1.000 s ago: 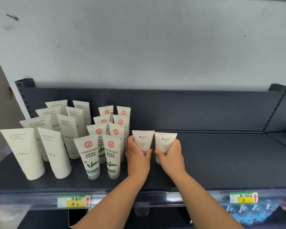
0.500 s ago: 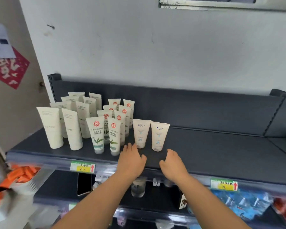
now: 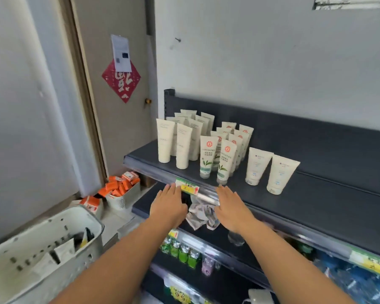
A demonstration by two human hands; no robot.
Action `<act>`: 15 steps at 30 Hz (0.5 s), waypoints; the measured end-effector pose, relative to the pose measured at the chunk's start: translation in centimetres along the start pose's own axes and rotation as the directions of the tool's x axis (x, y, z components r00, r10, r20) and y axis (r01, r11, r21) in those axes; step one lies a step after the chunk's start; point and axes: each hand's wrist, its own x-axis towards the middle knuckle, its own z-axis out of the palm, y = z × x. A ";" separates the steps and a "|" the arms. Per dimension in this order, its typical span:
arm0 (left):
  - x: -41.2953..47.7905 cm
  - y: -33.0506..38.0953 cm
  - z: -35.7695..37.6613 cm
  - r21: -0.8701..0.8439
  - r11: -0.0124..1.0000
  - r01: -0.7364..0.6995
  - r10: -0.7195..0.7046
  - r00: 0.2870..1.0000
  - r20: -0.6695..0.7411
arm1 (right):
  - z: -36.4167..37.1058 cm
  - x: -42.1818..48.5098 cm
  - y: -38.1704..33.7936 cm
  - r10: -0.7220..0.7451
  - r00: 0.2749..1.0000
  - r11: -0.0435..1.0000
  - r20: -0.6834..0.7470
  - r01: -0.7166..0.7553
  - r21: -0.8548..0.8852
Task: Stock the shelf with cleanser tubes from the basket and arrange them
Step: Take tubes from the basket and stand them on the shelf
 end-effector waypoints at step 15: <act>-8.2 -27.1 -4.7 0.007 0.948 0.318 -0.317 0.947 -0.041 | 5.9 8.4 -26.1 -0.327 0.944 0.945 0.037 0.326 0.030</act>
